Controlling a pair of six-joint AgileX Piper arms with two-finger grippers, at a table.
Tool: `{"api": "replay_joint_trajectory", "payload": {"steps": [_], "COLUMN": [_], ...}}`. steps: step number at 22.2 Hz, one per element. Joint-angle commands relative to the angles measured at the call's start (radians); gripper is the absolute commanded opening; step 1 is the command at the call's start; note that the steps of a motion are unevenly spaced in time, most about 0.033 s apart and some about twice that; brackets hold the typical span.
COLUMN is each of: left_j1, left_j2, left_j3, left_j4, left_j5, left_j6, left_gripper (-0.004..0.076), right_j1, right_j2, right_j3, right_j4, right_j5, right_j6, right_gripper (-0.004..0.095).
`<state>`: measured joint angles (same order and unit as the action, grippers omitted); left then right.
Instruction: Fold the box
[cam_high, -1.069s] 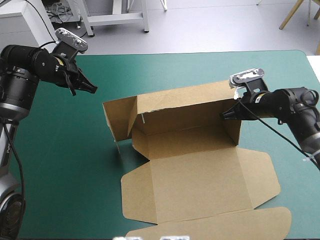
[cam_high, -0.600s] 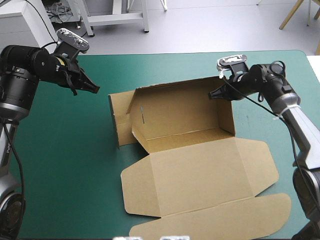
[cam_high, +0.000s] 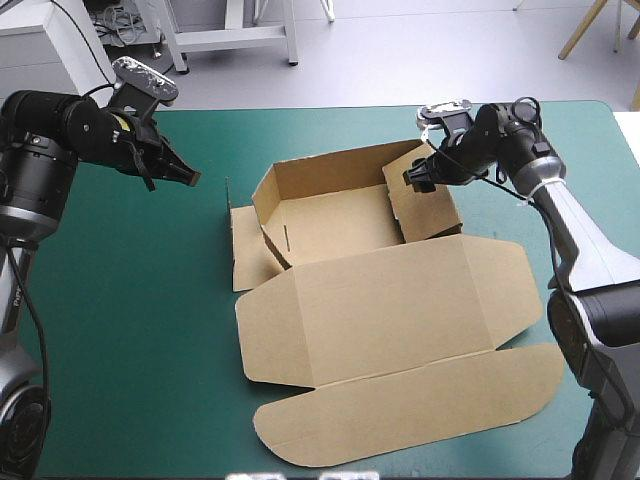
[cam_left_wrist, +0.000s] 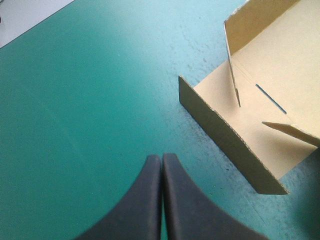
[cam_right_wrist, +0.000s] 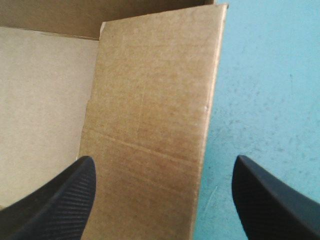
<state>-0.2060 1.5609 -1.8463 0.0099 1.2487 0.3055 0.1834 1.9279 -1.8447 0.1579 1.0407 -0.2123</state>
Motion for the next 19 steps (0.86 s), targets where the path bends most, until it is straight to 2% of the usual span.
{"api": "replay_joint_trajectory", "payload": {"steps": [1,6,8,19], "left_j1": [0.002,0.002,0.002,0.002], "left_j2": [-0.044,-0.044,-0.044,-0.044], "left_j3": [-0.027,0.047,0.081,0.109], "left_j4": [-0.010,-0.010,-0.010,-0.010], "left_j5": [0.045,0.035,0.009,-0.002], "left_j6": [-0.019,-0.017,-0.015,-0.015], "left_gripper": [-0.0010,-0.0010,-0.0010,-0.0010], "right_j1": [0.000,0.000,0.000,0.000], "right_j2": [-0.124,-0.271,-0.296,-0.128], "right_j3": [-0.075,-0.074,-0.072,-0.071], "right_j4": [-0.008,-0.128,-0.129,-0.093], "right_j5": [0.020,0.080,0.080,0.095], "right_j6": [-0.011,0.003,0.005,0.005], "right_gripper": [0.0724,0.0724,0.0724,0.0724]}}
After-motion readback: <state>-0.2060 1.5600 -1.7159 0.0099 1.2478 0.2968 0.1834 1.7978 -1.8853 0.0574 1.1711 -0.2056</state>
